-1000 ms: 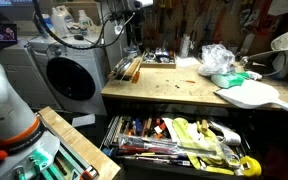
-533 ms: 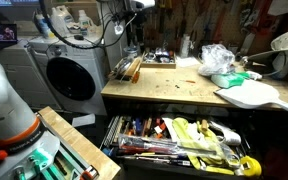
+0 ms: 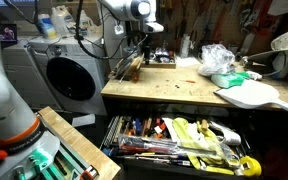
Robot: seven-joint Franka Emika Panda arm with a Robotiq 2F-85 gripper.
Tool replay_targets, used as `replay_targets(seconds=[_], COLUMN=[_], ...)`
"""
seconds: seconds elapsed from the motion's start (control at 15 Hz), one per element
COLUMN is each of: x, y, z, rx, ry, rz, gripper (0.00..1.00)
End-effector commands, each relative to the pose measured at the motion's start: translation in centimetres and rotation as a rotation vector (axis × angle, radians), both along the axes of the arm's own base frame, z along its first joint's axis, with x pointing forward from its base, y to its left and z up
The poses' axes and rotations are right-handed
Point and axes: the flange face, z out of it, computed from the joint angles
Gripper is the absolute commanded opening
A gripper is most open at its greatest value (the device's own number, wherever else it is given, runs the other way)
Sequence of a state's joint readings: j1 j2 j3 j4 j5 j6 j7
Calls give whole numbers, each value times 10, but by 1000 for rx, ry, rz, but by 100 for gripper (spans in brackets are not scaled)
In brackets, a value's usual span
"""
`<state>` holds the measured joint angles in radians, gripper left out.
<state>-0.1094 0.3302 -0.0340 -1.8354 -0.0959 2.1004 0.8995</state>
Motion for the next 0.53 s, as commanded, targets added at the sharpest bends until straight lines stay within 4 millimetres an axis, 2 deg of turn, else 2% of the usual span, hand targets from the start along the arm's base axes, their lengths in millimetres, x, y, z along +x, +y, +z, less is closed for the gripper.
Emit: replay_targets(seconds=[0.0,0.13,0.47], x=[27,38,65], y=[-3,-5,-3], z=[-28,-41,-55], rx=[63,92,133], ry=[14,7,-58], rz=[6,-7,-29], gripper=[100,100,100])
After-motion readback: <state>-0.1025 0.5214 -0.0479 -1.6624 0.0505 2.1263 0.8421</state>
